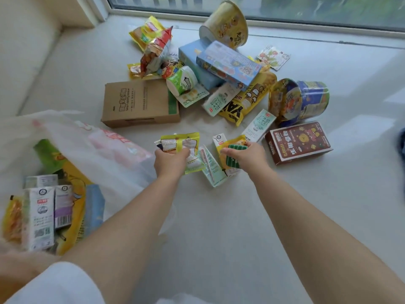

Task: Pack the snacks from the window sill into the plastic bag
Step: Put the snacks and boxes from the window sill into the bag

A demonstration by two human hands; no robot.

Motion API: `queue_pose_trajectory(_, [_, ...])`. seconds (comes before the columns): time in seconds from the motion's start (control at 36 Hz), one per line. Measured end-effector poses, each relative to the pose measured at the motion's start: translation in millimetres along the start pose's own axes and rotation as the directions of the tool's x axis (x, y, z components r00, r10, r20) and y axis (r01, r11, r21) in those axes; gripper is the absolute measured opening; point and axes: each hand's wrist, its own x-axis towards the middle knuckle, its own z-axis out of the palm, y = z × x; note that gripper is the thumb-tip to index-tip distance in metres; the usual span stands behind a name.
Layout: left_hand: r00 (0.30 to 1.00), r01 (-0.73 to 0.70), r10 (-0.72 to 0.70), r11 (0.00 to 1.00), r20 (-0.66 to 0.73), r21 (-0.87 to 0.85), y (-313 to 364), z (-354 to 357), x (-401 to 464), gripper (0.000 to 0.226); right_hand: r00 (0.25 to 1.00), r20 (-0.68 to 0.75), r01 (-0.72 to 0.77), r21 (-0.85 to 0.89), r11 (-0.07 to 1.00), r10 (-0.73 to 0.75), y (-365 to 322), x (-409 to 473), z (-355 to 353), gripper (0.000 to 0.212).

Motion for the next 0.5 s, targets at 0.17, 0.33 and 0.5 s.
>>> queue_pose_trajectory(0.17, [0.997,-0.045,0.052,0.992,0.056,-0.116,48.2,15.9,21.1,0.057,0.994,-0.109,0.032,0.095,0.995,-0.021,-36.4,33.0,-4.2,0.044])
queue_pose_trajectory(0.33, [0.992,-0.092,0.098,0.993,0.084,-0.081,81.2,36.3,50.0,0.062,0.974,-0.220,-0.001,0.262,0.965,0.060,-61.3,77.9,-1.1,0.047])
queue_pose_trajectory(0.5, [0.980,-0.168,0.161,0.984,0.116,0.052,105.5,65.5,75.6,0.061,0.969,-0.236,-0.028,0.204,0.979,0.077,-71.5,126.0,2.8,0.103])
